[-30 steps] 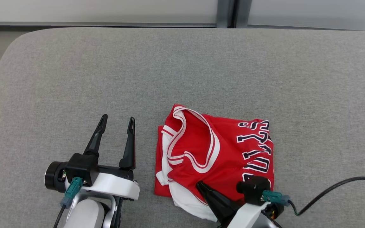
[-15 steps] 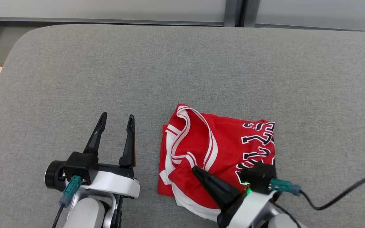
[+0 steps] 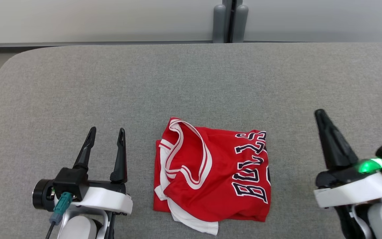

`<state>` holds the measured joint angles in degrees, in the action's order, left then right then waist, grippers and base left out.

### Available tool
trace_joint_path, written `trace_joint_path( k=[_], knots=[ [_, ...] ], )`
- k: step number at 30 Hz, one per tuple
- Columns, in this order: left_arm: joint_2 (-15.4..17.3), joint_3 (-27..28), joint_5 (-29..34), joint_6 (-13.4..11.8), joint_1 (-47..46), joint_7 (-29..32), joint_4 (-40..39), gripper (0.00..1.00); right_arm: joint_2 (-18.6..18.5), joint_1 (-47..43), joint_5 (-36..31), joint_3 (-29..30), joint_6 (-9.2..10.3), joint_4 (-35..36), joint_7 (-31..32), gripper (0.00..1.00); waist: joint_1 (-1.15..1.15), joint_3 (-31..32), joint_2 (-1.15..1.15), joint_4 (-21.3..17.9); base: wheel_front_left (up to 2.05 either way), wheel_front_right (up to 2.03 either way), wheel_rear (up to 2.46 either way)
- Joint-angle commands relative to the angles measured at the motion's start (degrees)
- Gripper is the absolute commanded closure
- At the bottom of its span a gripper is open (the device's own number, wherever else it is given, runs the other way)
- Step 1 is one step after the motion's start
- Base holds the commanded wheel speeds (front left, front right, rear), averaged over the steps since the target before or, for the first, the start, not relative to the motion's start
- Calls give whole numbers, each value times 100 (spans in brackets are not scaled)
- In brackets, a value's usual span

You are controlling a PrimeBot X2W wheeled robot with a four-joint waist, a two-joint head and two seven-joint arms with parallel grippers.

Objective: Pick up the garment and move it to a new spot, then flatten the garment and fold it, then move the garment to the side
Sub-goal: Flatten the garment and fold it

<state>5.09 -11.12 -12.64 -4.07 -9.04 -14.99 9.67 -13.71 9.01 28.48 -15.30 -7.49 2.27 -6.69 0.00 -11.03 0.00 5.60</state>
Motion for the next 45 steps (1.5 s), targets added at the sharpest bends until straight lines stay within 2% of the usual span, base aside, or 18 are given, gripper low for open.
trace_joint_path(
  k=[1,3,7,13,24,37,43,44,45],
  knots=[
    [78,62,-12,-21,88,-24,-32,0,19,-195,-152,427,0,50,-14,76,0,88,0,-88,0,0,0],
    [107,100,-22,-49,146,-24,-50,0,41,-329,-286,809,0,76,12,0,0,139,0,-133,0,0,0],
    [173,169,-49,-84,262,-25,-75,0,99,-600,-534,1368,0,115,35,0,0,255,0,-197,0,0,0],
    [276,217,-101,-118,515,24,-86,0,187,-1048,-811,1708,0,172,154,0,0,500,0,-259,0,0,0],
    [338,186,-147,-205,872,165,-212,0,323,-1460,-955,1766,0,353,370,0,0,715,0,-311,0,0,0],
    [361,142,-183,-273,825,168,-310,0,376,-1425,-998,1755,0,438,496,0,0,667,0,-303,0,0,0],
    [368,102,-202,-261,740,162,-306,0,402,-1343,-981,1575,0,447,616,0,0,626,0,-265,0,0,0],
    [367,92,-202,-261,722,159,-303,0,405,-1331,-972,1516,0,429,649,60,0,616,0,-255,0,0,0],
    [365,82,-204,-259,706,156,-300,0,408,-1316,-949,1423,0,406,685,100,0,607,0,-246,0,0,0]
  ],
)
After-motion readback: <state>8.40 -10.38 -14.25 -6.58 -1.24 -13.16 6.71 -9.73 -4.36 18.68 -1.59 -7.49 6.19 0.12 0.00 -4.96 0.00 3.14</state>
